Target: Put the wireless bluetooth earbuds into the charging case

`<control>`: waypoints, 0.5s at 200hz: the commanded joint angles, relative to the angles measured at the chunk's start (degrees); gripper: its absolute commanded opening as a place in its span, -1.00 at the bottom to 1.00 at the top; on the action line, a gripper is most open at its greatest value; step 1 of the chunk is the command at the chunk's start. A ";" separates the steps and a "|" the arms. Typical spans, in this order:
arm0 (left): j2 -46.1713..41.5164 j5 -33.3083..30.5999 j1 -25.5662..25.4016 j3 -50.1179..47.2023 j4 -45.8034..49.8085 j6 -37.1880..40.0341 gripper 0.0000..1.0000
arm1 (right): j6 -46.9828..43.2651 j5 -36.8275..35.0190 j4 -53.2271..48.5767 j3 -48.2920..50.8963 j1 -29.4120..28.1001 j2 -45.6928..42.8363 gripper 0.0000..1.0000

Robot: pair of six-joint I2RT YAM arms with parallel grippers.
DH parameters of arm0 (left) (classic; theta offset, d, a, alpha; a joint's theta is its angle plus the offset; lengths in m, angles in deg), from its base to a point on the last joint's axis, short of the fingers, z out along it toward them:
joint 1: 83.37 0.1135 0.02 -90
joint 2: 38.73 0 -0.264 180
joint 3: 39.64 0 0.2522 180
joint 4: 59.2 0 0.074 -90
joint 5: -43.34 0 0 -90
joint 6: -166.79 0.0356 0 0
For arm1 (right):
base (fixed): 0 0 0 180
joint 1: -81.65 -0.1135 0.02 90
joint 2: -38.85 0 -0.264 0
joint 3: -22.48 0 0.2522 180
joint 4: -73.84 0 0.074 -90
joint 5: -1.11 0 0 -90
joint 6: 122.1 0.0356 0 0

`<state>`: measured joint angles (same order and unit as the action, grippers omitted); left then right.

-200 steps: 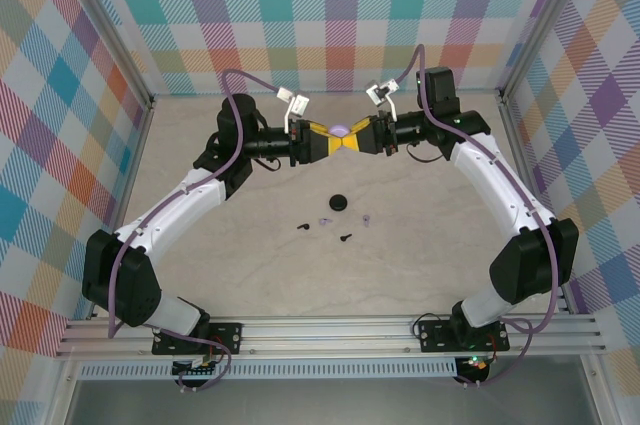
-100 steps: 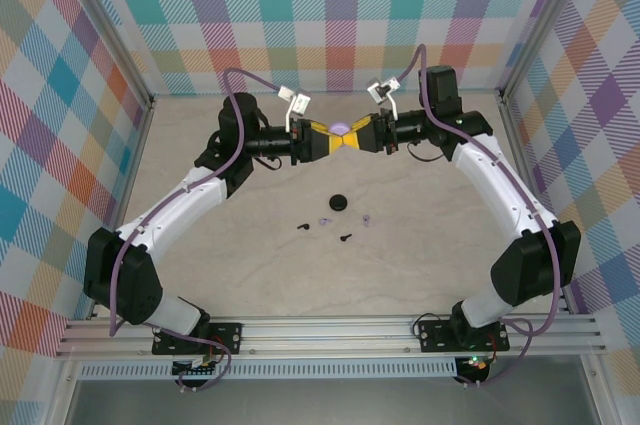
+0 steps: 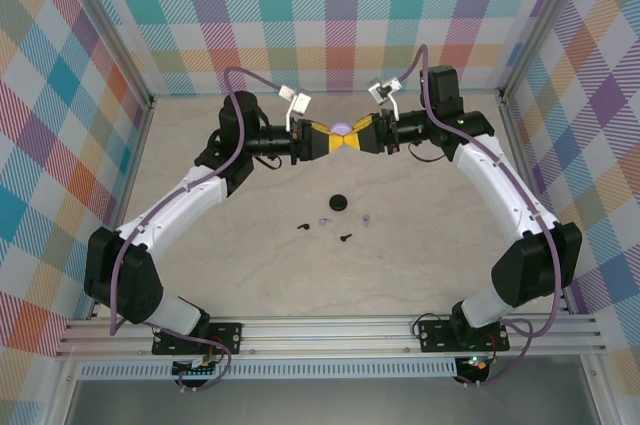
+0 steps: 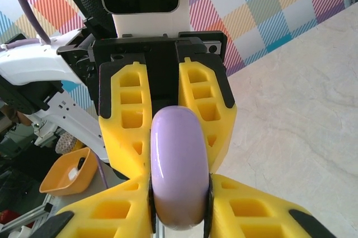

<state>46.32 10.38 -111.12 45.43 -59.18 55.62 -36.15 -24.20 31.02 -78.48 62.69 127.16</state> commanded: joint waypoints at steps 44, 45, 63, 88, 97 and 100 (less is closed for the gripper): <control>-1.38 -9.59 -0.90 -0.17 1.60 8.68 -0.69 | -4.18 -12.44 -3.42 0.54 -0.90 -4.63 0.26; -1.43 -9.89 -0.90 -0.36 1.47 8.77 -0.69 | -4.15 -12.72 -3.44 0.59 -0.90 -4.77 0.26; -2.44 -9.37 -1.07 -3.51 -1.62 15.27 -0.69 | -4.81 -17.03 -3.78 1.94 -0.90 -7.18 0.28; -3.57 -13.37 -1.17 -4.43 1.29 21.26 -0.76 | -6.94 -20.48 -3.64 4.31 -0.90 -10.21 0.32; -3.27 -12.11 -1.17 -3.96 1.90 22.34 -0.76 | -7.58 -21.23 -3.93 4.68 -0.90 -10.63 0.32; -3.15 -11.48 -1.17 -3.78 2.12 22.63 -0.75 | -7.81 -21.44 -4.17 4.70 -0.90 -10.70 0.32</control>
<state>45.41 -0.59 -111.80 41.32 -57.06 70.55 -40.44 -41.29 27.87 -75.39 62.05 118.20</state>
